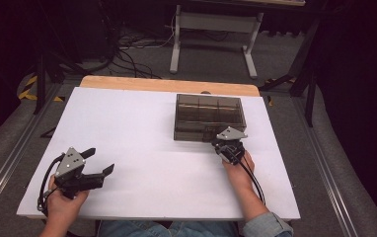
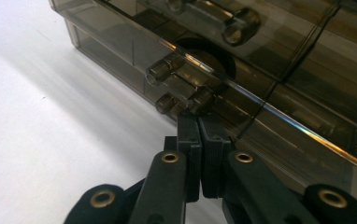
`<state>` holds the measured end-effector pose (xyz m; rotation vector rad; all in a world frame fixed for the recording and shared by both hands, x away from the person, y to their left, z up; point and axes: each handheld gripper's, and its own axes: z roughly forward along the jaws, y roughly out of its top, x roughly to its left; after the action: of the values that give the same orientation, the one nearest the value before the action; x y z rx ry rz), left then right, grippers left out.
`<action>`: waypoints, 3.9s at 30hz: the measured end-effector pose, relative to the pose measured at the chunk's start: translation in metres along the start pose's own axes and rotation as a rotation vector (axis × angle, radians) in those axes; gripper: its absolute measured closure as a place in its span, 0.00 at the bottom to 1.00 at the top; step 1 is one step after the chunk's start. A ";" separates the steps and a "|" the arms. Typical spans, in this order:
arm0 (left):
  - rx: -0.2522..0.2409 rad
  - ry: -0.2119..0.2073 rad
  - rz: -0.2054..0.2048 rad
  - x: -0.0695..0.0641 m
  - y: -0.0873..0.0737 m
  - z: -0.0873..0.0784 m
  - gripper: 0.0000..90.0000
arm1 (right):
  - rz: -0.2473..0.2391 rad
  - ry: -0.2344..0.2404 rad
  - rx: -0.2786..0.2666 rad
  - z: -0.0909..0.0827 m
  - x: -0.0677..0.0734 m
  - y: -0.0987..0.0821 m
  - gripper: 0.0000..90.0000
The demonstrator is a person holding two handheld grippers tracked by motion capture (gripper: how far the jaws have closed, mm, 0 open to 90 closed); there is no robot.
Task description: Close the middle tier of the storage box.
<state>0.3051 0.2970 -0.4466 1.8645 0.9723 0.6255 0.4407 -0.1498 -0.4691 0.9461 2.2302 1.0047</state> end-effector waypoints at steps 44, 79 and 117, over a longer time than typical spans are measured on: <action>-0.007 -0.002 0.019 -0.001 0.003 0.000 0.19 | -0.016 0.058 -0.088 -0.049 0.004 0.005 0.94; -0.024 -0.009 0.022 -0.003 0.003 -0.002 0.19 | -0.047 0.269 -0.240 -0.103 0.014 -0.027 0.04; -0.039 -0.017 0.051 -0.010 -0.002 -0.008 0.19 | -0.062 0.275 -0.286 -0.099 0.011 -0.056 0.01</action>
<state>0.2925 0.2930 -0.4450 1.8622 0.8983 0.6538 0.3451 -0.2107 -0.4568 0.6411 2.2325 1.4516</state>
